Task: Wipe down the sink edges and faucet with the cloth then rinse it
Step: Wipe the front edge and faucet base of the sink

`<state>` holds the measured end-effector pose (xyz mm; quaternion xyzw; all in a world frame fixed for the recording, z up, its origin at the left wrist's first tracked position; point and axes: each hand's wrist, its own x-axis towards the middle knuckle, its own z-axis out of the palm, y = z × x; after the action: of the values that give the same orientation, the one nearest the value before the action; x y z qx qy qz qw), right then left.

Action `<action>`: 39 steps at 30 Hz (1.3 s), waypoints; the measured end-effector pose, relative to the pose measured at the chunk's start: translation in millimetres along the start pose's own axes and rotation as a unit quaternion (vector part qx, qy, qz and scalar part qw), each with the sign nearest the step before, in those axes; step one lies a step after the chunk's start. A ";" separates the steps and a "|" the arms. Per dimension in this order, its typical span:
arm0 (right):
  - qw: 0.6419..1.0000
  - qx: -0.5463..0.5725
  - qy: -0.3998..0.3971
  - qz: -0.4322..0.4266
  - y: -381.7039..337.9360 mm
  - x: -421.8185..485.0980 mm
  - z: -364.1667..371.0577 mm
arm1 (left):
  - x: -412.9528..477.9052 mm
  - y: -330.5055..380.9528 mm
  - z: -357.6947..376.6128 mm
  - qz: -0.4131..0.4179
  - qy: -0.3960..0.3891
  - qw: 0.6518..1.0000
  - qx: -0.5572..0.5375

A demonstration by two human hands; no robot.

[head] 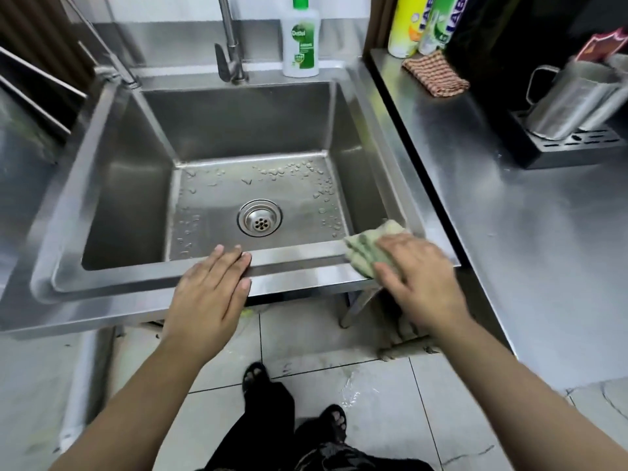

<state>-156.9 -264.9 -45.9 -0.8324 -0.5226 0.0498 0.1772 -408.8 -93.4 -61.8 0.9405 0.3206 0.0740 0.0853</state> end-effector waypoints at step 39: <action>0.998 0.024 0.027 0.058 -201.3 16.8 72.8 | -89.4 -208.8 -41.0 0.013 0.052 0.998 -0.022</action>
<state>-340.5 -153.6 -42.2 -0.8578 -0.4675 0.0501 0.2074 -610.1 19.1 -72.7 0.9372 0.3109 0.1311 0.0879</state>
